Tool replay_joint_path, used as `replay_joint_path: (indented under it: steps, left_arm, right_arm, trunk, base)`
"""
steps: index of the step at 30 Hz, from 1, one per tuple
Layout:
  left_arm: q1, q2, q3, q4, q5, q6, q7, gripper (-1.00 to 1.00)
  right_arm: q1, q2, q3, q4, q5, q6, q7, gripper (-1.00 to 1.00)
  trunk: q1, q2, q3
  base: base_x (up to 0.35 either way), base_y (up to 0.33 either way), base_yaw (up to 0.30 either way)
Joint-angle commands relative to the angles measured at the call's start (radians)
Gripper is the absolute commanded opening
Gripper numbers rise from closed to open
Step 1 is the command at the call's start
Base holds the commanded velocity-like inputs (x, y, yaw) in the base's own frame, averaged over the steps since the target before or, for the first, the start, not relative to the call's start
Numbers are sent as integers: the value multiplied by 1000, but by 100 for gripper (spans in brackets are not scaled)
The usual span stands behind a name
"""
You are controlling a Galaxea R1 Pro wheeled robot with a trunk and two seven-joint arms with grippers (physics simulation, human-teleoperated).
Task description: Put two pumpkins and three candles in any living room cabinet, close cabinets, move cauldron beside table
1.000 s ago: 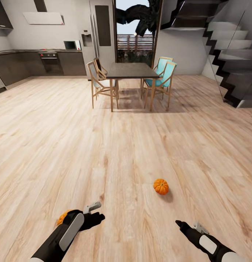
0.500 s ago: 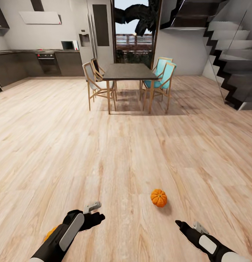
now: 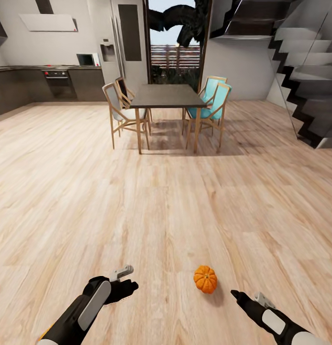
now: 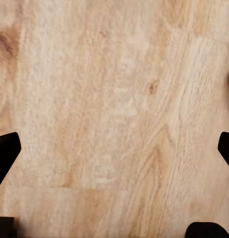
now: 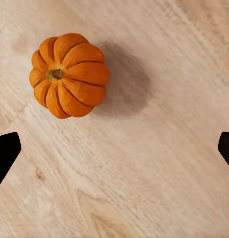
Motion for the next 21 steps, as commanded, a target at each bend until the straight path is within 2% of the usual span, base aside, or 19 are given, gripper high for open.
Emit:
replay_joint_path:
  steps: [1,9,15,19,21]
  left_arm:
    - [-1,1,-3,-1,10,1,10,100]
    - [-1,0,-3,-1,11,1,10,100]
    - [-1,1,-2,-1,12,1,10,100]
    - [-1,2,1,-2,12,1,10,100]
    - [-1,4,4,-3,13,1,9,100]
  right_arm:
    - [0,-1,4,0,-7,3,2,100]
    - [0,-1,4,0,-8,2,2,100]
    - [0,0,4,0,-8,2,2,100]
    - [0,0,6,-2,-5,2,5,100]
    - [0,1,19,-1,13,2,4,100]
  trunk:
    - [0,0,-1]
    - [0,0,-1]
    - [0,0,-1]
    - [0,0,-1]
    - [0,0,-1]
  base:
    - [295,-93,0]
    - [278,-101,0]
    - [225,39,0]
    - [96,15,0]
    - [20,3,0]
